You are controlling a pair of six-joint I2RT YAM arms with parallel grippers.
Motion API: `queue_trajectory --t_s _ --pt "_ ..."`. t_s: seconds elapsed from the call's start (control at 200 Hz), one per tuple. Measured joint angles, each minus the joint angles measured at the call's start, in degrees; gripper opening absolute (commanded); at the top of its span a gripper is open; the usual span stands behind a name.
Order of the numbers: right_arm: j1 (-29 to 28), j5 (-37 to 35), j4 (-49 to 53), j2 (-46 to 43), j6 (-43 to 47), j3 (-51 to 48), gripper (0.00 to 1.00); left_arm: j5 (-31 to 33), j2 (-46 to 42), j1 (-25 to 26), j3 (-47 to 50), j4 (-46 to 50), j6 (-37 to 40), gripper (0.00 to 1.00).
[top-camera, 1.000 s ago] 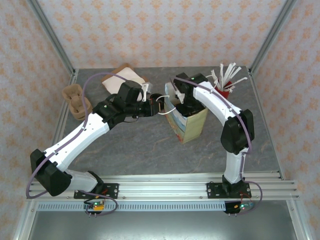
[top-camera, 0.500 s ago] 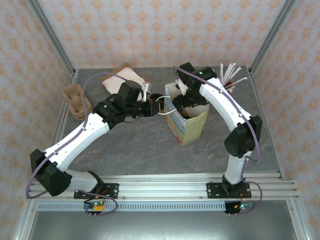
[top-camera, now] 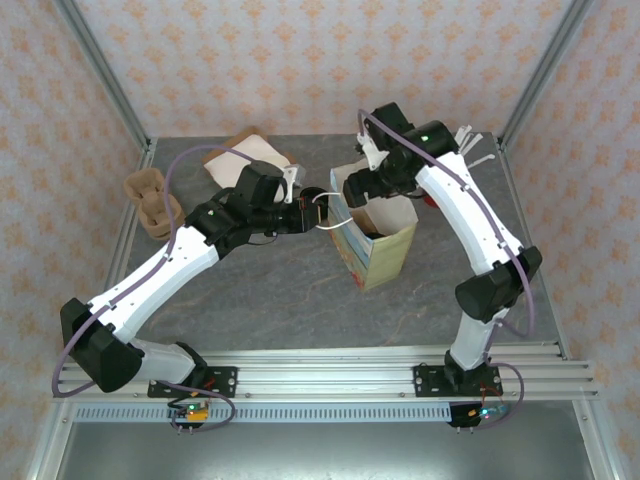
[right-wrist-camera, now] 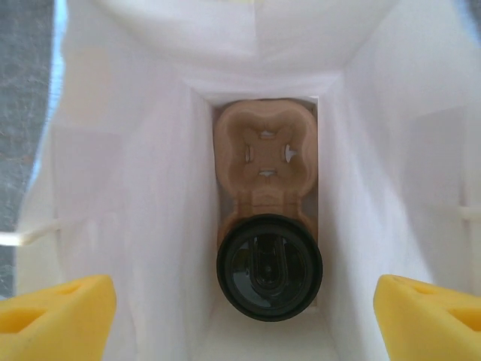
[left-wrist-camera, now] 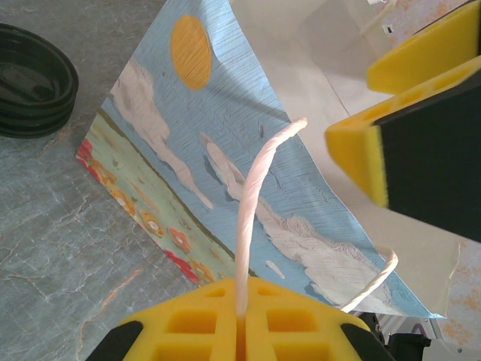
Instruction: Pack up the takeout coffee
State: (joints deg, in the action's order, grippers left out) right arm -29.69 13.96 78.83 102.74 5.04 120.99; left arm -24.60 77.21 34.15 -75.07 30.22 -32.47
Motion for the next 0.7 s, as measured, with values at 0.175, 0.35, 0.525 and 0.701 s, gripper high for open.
queue_trajectory --t_s 0.175,0.35,0.525,0.701 --pt "0.0 0.2 -3.3 -4.8 -2.0 -0.5 0.89 0.0 0.0 0.0 0.0 0.0 0.3 0.25" --pt "0.0 -1.6 -12.1 -17.3 -4.1 -8.0 0.89 0.2 0.0 0.0 -0.1 0.0 0.4 0.58" --pt "1.6 -11.3 -19.7 -27.8 -6.4 -15.6 0.92 1.9 -0.1 0.0 -2.3 0.1 0.6 0.82" --pt "9.5 -21.1 -23.6 -30.7 -8.3 -19.9 0.92 5.4 -3.5 0.0 -2.9 -0.9 0.6 0.94"
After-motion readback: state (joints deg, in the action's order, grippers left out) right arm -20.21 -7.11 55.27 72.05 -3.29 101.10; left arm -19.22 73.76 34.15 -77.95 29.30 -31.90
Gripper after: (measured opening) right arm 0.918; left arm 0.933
